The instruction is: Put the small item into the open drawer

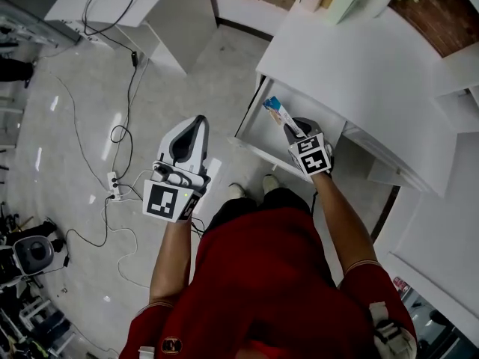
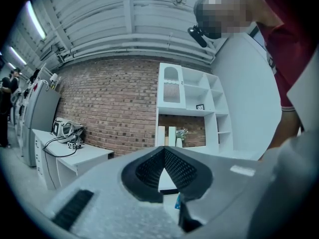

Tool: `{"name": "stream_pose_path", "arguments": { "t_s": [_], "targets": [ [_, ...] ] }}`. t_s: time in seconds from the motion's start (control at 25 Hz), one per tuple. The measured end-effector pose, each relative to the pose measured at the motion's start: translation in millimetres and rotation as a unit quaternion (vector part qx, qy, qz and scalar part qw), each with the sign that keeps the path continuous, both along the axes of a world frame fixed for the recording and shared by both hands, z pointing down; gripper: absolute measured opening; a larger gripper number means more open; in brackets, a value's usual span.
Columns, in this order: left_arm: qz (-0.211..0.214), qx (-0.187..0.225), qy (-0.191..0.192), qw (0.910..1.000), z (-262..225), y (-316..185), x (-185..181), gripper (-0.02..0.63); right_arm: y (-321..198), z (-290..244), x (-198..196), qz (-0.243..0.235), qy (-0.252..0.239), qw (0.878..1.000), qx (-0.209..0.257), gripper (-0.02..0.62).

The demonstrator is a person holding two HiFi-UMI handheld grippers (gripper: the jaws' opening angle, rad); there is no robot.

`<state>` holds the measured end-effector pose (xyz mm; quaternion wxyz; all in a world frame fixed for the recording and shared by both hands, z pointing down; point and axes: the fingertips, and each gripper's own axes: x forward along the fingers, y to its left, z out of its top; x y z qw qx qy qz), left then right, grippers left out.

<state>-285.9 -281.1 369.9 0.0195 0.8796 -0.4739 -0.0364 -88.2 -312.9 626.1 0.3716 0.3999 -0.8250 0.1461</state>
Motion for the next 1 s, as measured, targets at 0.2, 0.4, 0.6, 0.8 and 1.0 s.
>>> {"name": "stream_pose_path", "arguments": {
  "t_s": [0.2, 0.4, 0.6, 0.8, 1.0],
  "targets": [
    [-0.014, -0.018, -0.006, 0.9997, 11.8, -12.2, 3.1, 0.0, -17.8, 44.0, 4.5, 0.002, 0.029, 0.999, -0.037, 0.104],
    [-0.023, -0.039, -0.022, 0.9988, 26.3, -17.0, 4.1, 0.0, -27.5, 81.2, 1.3, -0.001, 0.044, 0.997, -0.063, 0.104],
    [-0.038, -0.05, -0.037, 0.9973, 34.6, -17.2, -2.6, 0.0, -35.3, 103.9, -1.3, 0.0, 0.053, 0.996, -0.074, 0.104],
    [-0.045, -0.056, -0.042, 0.9966, 37.2, -21.0, -5.6, 0.0, -42.1, 111.6, -4.3, -0.004, 0.061, 0.996, -0.071, 0.104],
    [-0.042, -0.059, -0.041, 0.9965, 39.4, -25.1, -1.6, 0.0, -44.1, 111.4, -7.3, -0.008, 0.057, 0.996, -0.068, 0.117]
  ]
}}
